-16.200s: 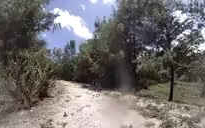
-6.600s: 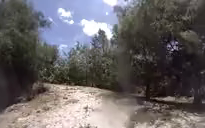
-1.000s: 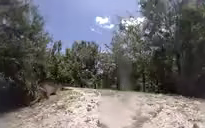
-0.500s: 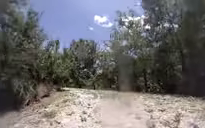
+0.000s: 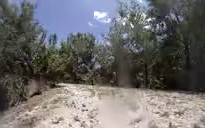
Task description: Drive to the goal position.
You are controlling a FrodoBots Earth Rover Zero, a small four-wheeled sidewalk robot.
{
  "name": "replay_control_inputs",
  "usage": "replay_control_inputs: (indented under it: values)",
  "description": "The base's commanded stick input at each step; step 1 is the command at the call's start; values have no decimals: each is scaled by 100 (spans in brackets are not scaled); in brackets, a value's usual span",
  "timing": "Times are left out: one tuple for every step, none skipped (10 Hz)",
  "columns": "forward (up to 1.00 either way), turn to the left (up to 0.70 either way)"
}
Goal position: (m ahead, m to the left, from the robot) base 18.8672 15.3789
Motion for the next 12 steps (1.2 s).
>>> replay_control_inputs:
  values:
    - [85,0]
    - [85,0]
    - [85,0]
    - [85,0]
    - [85,0]
    - [85,0]
    - [85,0]
    - [85,0]
    - [85,0]
    - [85,0]
    - [85,0]
    - [85,0]
